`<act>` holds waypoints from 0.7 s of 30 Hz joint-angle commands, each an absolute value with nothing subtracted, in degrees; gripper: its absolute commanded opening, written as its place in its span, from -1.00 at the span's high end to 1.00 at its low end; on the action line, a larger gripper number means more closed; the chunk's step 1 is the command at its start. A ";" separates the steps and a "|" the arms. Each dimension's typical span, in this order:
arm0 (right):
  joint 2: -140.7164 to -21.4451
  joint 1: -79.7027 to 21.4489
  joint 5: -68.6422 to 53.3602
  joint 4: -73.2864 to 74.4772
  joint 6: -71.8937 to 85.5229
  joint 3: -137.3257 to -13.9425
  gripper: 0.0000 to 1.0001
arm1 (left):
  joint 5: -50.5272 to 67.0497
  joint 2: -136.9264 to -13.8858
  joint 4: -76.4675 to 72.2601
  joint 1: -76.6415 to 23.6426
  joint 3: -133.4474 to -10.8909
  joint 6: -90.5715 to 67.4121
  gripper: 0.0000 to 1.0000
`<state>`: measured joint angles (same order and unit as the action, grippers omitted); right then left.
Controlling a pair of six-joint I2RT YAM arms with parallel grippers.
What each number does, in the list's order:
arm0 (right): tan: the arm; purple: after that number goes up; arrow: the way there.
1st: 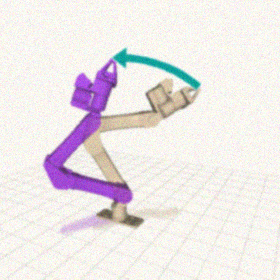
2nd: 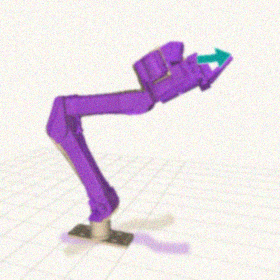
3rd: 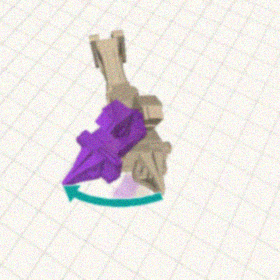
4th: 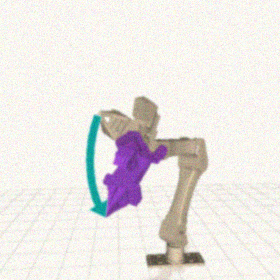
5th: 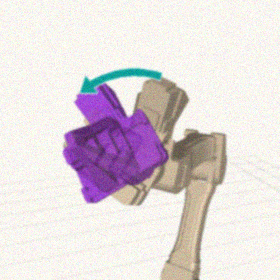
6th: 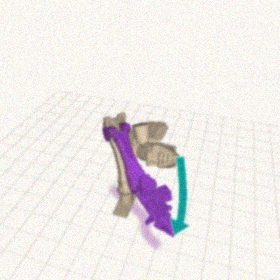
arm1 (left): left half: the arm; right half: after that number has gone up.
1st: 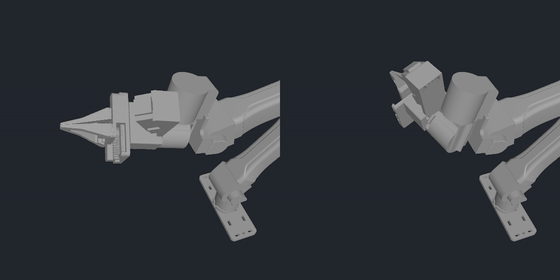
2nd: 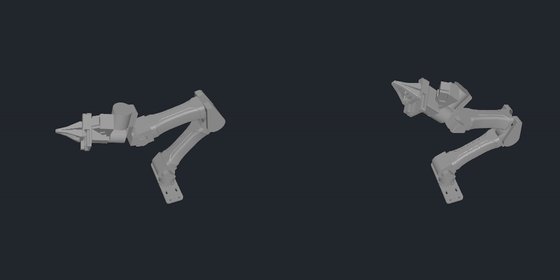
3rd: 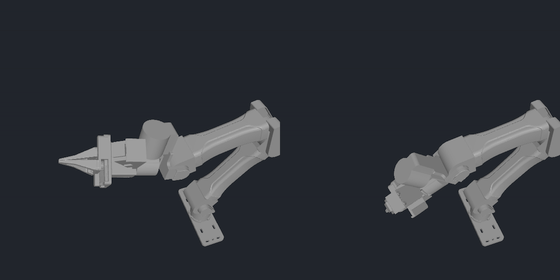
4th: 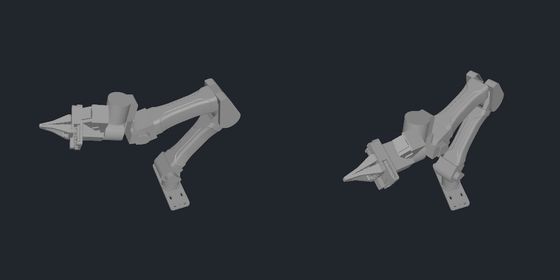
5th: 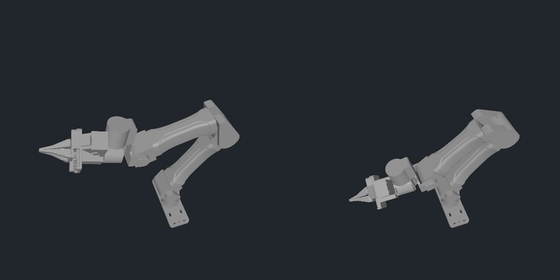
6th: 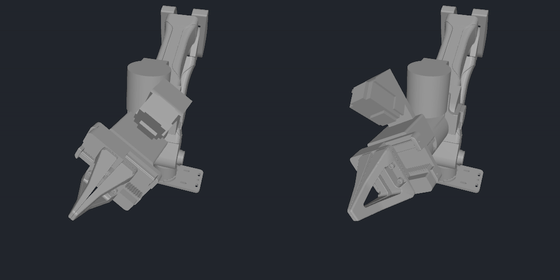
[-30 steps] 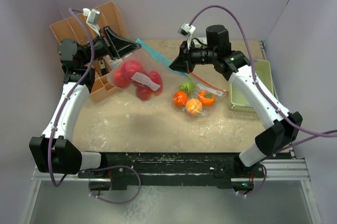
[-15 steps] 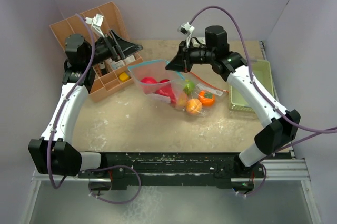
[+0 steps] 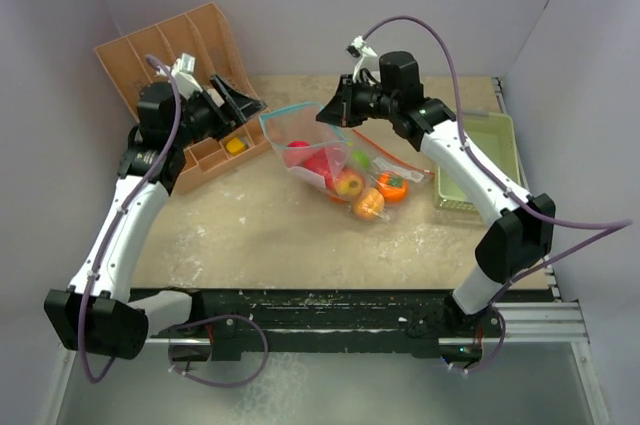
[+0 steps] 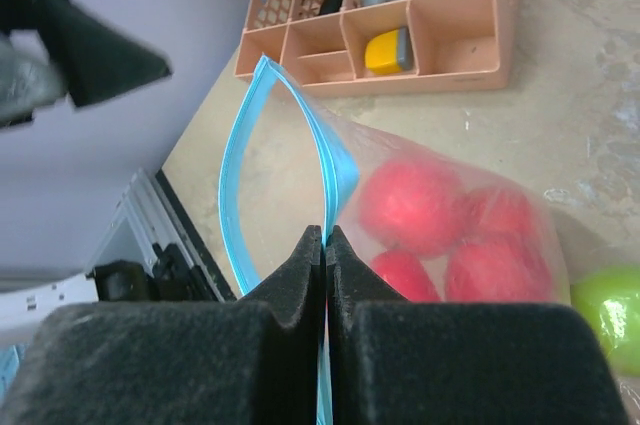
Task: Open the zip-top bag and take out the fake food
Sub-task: Open the zipper of the food storage bag at the center of the board.
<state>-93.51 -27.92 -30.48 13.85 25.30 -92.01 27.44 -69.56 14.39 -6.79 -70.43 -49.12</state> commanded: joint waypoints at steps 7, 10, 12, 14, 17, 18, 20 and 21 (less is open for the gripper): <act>-93.69 -28.59 -22.30 7.99 31.55 -93.94 1.00 | 9.21 -65.97 20.44 -19.17 -65.17 -54.60 -0.41; -93.77 -28.87 -21.68 7.73 31.78 -95.06 1.00 | 3.37 -65.91 24.66 -21.89 -65.27 -57.20 -0.35; -93.66 -29.14 -21.54 8.02 31.79 -95.59 1.00 | 1.74 -65.79 24.14 -22.42 -64.13 -59.54 -0.32; -93.12 -29.57 -21.53 8.15 31.76 -95.35 1.00 | 0.92 -66.20 23.78 -22.48 -64.18 -60.85 -0.29; -91.33 -30.37 -21.36 7.43 32.22 -93.00 1.00 | 0.65 -68.25 23.26 -22.60 -65.32 -61.22 -0.24; -90.65 -30.55 -21.35 7.31 32.33 -92.23 1.00 | 0.62 -68.96 23.17 -22.67 -65.71 -61.32 -0.23; -89.31 -30.67 -21.29 7.42 32.26 -90.77 1.00 | 0.85 -70.14 22.19 -22.69 -66.04 -61.23 -0.15; -88.71 -30.67 -21.09 7.65 32.26 -90.11 1.00 | 1.37 -70.41 21.17 -22.68 -65.83 -61.30 0.01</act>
<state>-94.00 -30.15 -21.93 11.35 31.53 -91.31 2.52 -68.73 24.32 -22.46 -64.34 -59.61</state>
